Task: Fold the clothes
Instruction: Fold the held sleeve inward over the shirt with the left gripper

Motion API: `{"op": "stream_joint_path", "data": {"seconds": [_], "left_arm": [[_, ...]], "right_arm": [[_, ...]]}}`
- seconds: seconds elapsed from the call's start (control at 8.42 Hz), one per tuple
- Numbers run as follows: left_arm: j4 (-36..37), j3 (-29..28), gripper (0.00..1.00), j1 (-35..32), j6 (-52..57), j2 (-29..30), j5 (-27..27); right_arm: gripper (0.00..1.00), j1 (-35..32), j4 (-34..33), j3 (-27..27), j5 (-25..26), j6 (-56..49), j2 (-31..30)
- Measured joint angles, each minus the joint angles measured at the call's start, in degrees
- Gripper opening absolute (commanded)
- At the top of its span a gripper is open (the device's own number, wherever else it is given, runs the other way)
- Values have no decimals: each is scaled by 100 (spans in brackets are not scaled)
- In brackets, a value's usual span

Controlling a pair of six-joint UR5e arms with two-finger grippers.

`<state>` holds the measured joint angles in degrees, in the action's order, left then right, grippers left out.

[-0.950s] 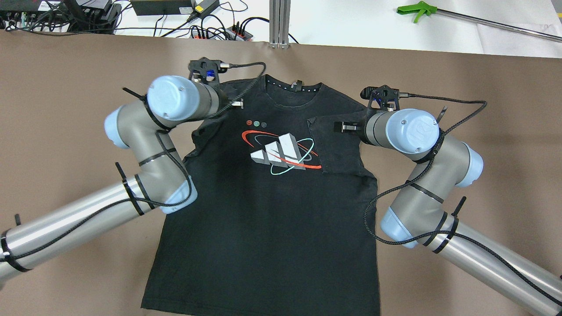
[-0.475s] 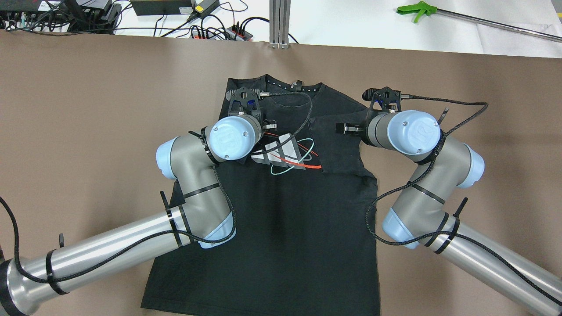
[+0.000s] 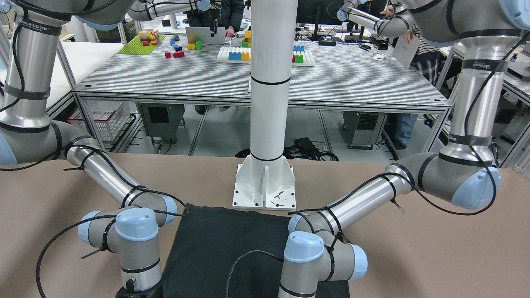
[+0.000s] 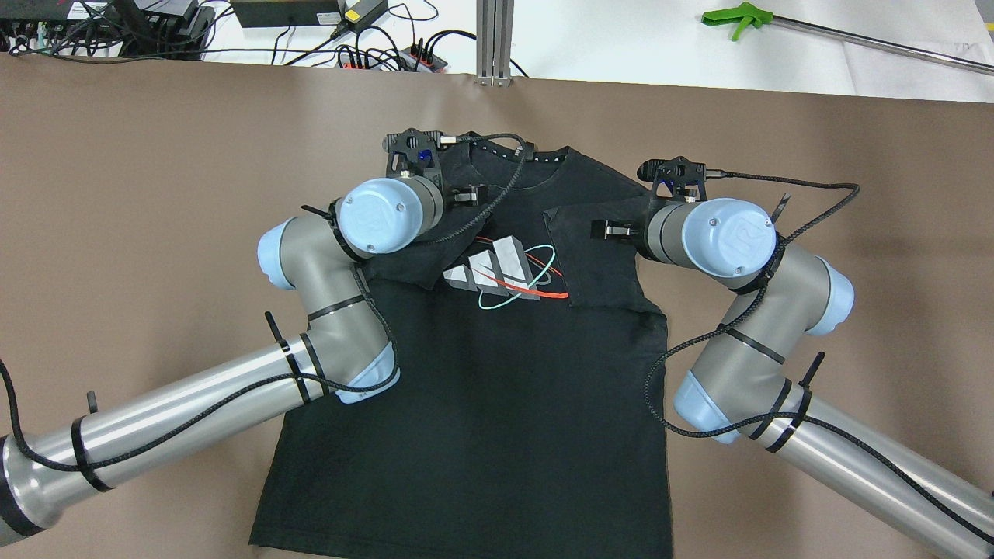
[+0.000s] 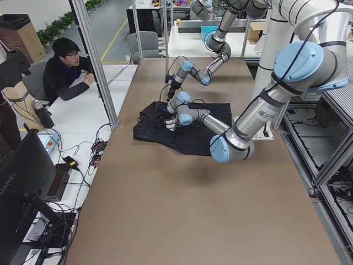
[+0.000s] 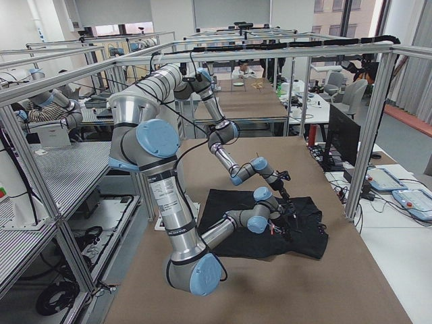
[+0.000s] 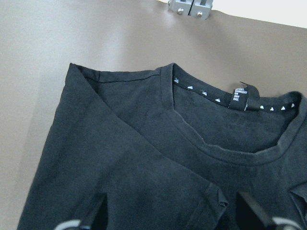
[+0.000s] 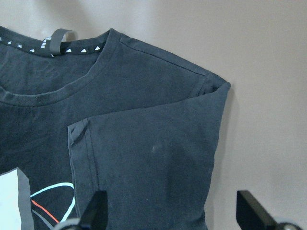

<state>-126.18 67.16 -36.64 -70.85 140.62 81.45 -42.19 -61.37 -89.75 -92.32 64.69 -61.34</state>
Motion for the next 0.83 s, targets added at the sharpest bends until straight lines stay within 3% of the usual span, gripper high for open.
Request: {"op": "stream_joint_path", "data": {"seconds": [0.36, 0.83], "left_arm": [[-1483, -894, 94, -508, 380, -37, 574], [-1949, -1891, 94, -865, 583, 318, 649]], "right_arm": [[94, 0, 9, -60, -11, 42, 35], [94, 0, 6, -63, -5, 54, 52]]}}
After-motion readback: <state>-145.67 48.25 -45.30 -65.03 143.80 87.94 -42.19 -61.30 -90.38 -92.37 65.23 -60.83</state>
